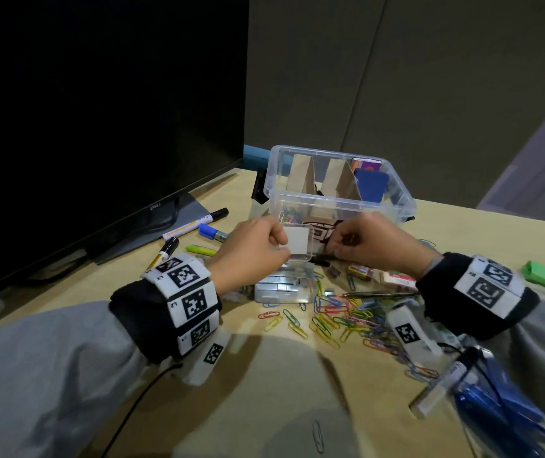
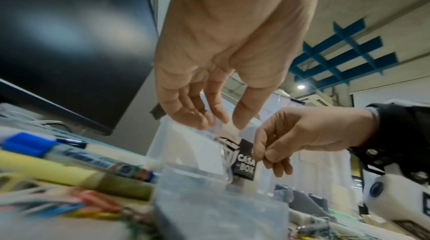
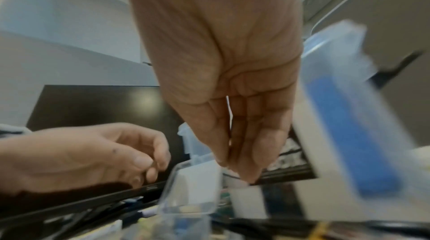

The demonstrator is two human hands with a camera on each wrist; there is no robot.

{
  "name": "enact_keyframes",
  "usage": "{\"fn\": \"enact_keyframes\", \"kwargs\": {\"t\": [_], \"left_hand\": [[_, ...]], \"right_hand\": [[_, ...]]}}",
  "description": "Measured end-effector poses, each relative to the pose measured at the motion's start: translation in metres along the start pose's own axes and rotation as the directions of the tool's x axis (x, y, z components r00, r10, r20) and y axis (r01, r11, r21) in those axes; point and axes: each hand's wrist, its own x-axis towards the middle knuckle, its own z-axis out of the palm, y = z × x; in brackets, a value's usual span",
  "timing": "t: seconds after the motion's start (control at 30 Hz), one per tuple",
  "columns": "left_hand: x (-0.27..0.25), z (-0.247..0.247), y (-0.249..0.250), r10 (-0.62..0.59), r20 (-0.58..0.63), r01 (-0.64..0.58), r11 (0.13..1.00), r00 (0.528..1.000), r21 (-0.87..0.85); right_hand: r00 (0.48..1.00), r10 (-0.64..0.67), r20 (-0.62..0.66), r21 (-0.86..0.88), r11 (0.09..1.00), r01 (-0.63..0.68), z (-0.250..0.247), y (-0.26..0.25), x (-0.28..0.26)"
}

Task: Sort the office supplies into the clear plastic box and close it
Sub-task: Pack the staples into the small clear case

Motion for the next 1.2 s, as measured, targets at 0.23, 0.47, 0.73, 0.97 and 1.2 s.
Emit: {"fn": "enact_keyframes", "kwargs": {"t": [0.23,0.47,0.73,0.97,1.2], "left_hand": [[0.023,0.011,0.035,0.358,-0.237,-0.289,0.916,0.903,0.279],[0.065,0.011,0.041,0.359,-0.008,-0.326,0.854,0.933,0.405],[0.079,0.008,0.033,0.381,0.081,-0.366,0.775,0.921,0.515],[0.08,0.018,0.03,0.403,-0.001,-0.335,0.761,0.915,0.556],[0.082,0.022,0.027,0.425,-0.042,-0.33,0.758,0.904,0.562]], "right_hand": [[0.986,0.138,0.093,-0.192,0.974,-0.118,-0.002,0.035,-0.029],[0.984,0.116,0.136,-0.2,0.976,-0.087,0.003,0.031,-0.022],[0.97,0.174,0.171,-0.378,0.92,-0.099,0.021,0.0,0.009],[0.964,0.183,0.194,-0.471,0.879,-0.072,0.03,-0.005,0.024],[0.966,0.106,0.237,-0.373,0.928,-0.01,0.02,0.005,0.012]]}}
